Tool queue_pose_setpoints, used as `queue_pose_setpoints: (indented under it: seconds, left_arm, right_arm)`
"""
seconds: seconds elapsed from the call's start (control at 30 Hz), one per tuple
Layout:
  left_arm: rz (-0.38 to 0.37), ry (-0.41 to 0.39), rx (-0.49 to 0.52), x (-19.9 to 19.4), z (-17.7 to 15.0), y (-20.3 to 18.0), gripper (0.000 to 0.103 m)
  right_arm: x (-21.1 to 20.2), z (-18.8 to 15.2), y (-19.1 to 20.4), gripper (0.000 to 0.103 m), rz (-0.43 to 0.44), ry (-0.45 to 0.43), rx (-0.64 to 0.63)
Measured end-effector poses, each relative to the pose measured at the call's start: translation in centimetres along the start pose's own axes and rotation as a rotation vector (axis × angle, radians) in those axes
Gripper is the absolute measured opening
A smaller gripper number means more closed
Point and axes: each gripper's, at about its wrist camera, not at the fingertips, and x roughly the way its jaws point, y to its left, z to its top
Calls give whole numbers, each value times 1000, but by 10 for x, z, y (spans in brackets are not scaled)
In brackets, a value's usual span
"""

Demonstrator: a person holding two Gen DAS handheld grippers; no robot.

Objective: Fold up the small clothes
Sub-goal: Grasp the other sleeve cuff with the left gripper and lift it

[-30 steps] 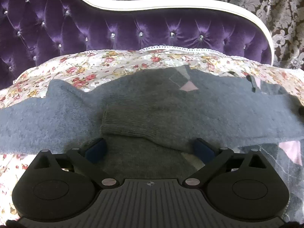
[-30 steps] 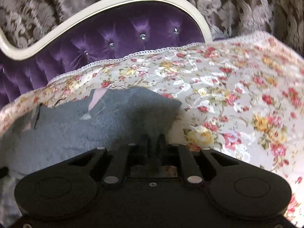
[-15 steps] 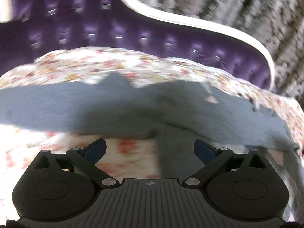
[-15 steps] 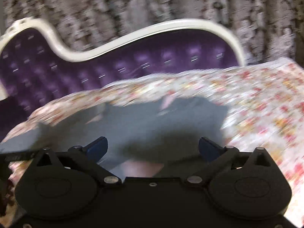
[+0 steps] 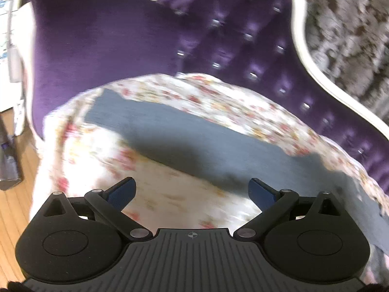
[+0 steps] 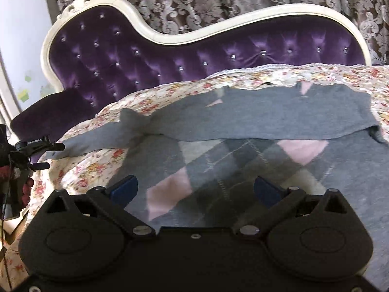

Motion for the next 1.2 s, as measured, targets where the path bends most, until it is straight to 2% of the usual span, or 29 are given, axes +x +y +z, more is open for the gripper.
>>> queue_pose_setpoints:
  seconds: [0.1, 0.23, 0.57, 0.67, 0.77, 0.8, 0.83, 0.87, 0.9, 1.0, 1.2]
  left_arm:
    - [9, -15, -14, 6, 5, 17, 99]
    - [-15, -30, -41, 15, 9, 33, 99]
    - [-33, -69, 4, 34, 28, 38, 99]
    - [-49, -74, -21, 41, 36, 41, 98]
    - [-30, -72, -52, 47, 45, 43, 80]
    - [-16, -69, -57, 49, 47, 43, 63]
    - [3, -70, -62, 50, 49, 43, 27]
    - [19, -53, -74, 52, 51, 44, 10]
    - [16, -30, -93, 55, 53, 46, 7]
    - [-1, -62, -105, 45, 55, 43, 6]
    - [-76, -149, 15, -8, 76, 0, 6]
  right_arm:
    - [-2, -1, 12, 102, 19, -12, -19]
    - [-1, -1, 32, 102, 52, -14, -53]
    - [8, 4, 58, 102, 102, 2, -104]
    - [11, 2, 59, 102, 102, 13, -109]
    - [14, -1, 59, 102, 104, 27, -107]
    - [14, -1, 59, 102, 103, 30, -106]
    - [13, -2, 59, 102, 102, 33, -106]
    - [13, -2, 59, 102, 101, 36, -106]
    - [13, -3, 58, 102, 100, 38, -105]
    - [13, -3, 55, 102, 95, 41, -92]
    - [8, -2, 37, 102, 70, 40, -23]
